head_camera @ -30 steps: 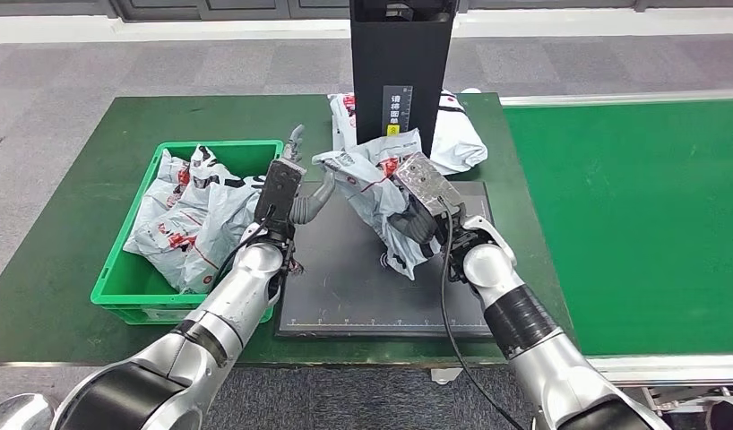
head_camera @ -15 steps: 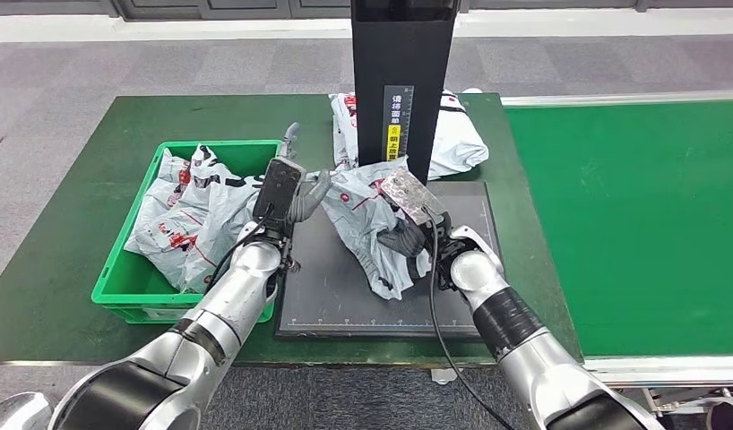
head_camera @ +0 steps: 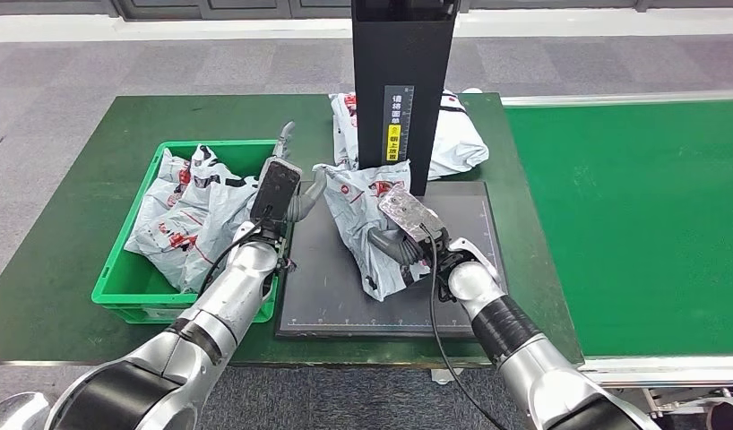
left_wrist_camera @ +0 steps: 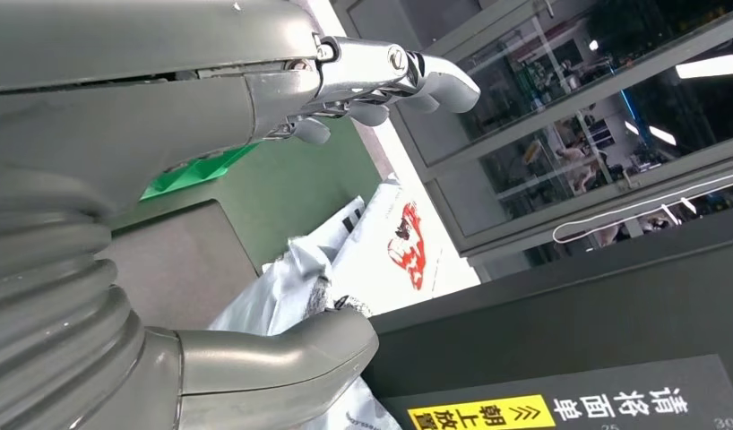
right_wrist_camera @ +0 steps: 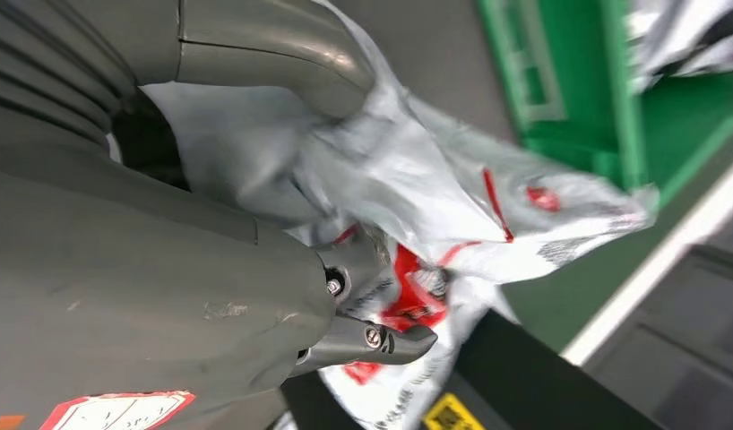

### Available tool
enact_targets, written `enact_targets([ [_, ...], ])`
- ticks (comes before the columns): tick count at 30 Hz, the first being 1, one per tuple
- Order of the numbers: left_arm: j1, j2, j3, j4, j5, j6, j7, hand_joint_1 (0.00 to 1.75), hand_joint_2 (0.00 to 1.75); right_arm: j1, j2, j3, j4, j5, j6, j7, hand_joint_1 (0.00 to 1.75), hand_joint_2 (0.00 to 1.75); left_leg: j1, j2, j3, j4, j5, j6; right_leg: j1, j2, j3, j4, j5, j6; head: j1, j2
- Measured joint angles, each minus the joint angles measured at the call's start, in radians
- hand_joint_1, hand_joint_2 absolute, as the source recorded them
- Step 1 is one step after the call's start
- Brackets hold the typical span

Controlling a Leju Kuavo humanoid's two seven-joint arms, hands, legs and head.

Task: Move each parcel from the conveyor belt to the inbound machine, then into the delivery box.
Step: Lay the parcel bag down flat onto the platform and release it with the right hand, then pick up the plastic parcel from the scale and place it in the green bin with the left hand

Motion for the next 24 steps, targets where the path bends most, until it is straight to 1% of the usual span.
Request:
enact_targets([
  [2,0.000,0.002,0.000,0.003,-0.008,-0.001,0.000,0.00,1.75,0.008,-0.006,0.000,-0.015,-0.028,-0.003,-0.047,0.00,0.00,0.000,0.000,0.000,0.000,0.000,0.000,0.000,0.000,0.000,0.000,0.000,0.000,0.000,0.000],
  [4,0.000,0.004,-0.001,0.006,-0.018,-0.002,-0.001,0.00,1.75,0.020,-0.014,0.000,-0.040,-0.053,-0.026,-0.079,0.00,0.00,0.000,0.000,0.000,0.000,0.000,0.000,0.000,0.000,0.000,0.000,0.000,0.000,0.000,0.000],
  [11,0.000,0.006,-0.027,0.022,-0.092,-0.009,0.006,0.00,1.75,0.052,-0.027,-0.025,-0.107,-0.134,-0.119,-0.110,0.00,0.00,0.000,0.000,0.000,0.000,0.000,0.000,0.000,0.000,0.000,0.000,0.000,0.000,0.000,0.000],
  [18,0.000,0.006,-0.080,0.059,-0.167,-0.059,0.031,0.00,1.75,0.050,-0.045,-0.112,-0.066,-0.267,-0.189,-0.221,0.00,0.00,0.000,0.000,0.000,0.001,0.000,0.000,0.000,0.000,0.000,0.000,0.000,0.000,0.000,0.000],
  [24,0.000,0.006,-0.103,0.083,-0.177,-0.065,0.032,0.00,1.75,0.054,-0.056,-0.148,-0.040,-0.284,-0.194,-0.234,0.00,0.00,0.000,0.000,-0.001,0.001,0.000,0.000,0.000,0.000,0.000,0.000,0.000,0.000,0.000,0.000],
])
